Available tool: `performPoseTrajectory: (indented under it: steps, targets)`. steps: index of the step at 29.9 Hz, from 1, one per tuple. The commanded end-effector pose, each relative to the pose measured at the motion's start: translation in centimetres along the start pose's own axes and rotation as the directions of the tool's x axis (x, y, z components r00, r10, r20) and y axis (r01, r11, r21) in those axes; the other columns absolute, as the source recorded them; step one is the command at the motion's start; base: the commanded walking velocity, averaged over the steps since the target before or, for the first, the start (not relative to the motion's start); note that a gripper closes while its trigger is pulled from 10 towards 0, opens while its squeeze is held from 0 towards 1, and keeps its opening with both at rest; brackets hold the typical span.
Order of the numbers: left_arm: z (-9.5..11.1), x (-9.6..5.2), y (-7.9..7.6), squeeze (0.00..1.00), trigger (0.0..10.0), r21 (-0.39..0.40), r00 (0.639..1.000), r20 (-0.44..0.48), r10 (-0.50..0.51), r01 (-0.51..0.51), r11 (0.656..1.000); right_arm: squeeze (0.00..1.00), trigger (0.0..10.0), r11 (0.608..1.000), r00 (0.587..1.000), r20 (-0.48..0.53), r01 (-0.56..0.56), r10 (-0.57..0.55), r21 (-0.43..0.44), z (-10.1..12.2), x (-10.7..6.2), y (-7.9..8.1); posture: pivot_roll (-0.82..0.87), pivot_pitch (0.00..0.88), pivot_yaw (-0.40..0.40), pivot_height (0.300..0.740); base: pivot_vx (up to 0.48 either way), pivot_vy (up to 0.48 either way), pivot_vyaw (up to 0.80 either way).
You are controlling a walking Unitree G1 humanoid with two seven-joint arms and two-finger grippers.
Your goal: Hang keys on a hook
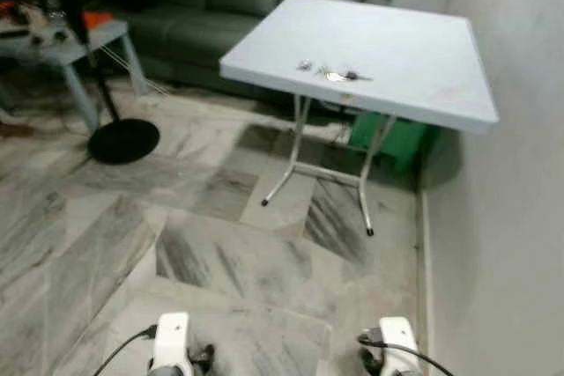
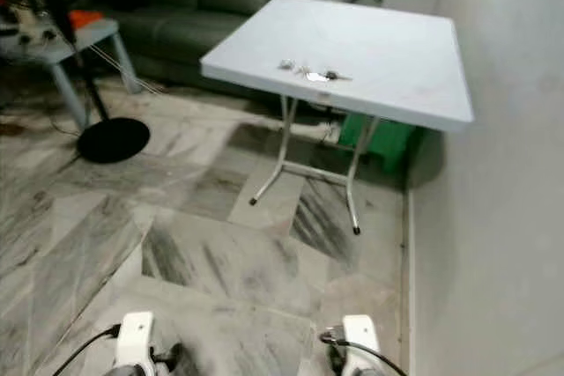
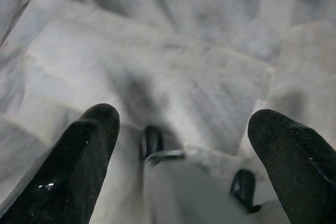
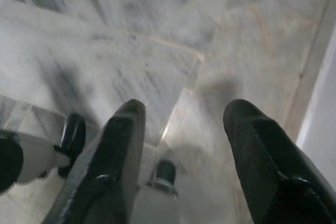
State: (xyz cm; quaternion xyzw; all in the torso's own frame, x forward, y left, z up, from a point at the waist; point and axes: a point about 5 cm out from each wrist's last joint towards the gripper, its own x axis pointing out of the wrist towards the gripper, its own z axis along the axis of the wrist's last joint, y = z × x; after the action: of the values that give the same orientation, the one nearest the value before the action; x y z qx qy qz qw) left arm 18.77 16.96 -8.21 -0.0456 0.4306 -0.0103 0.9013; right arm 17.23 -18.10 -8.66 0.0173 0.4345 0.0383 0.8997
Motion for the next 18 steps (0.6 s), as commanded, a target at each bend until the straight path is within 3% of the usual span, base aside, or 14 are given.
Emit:
performPoseTrajectory:
  steps: [1,18]
  targets:
    - [0.16,0.08,-0.28,0.00,10.0,-0.003,1.000,0.005,-0.003,0.003,1.000,1.00,10.0,1.000,0.999,-0.025,0.027,-0.027,0.009,-0.59,-0.22,-0.59,0.04,0.000,-0.067,0.740,0.000,0.000,0.00]
    - [0.30,0.10,-0.38,0.00,10.0,-0.003,1.000,0.011,-0.015,0.015,1.000,1.00,10.0,0.999,1.000,-0.001,0.012,-0.012,0.048,-0.42,-0.21,-0.44,0.04,0.000,-0.064,0.740,0.000,0.000,0.00]
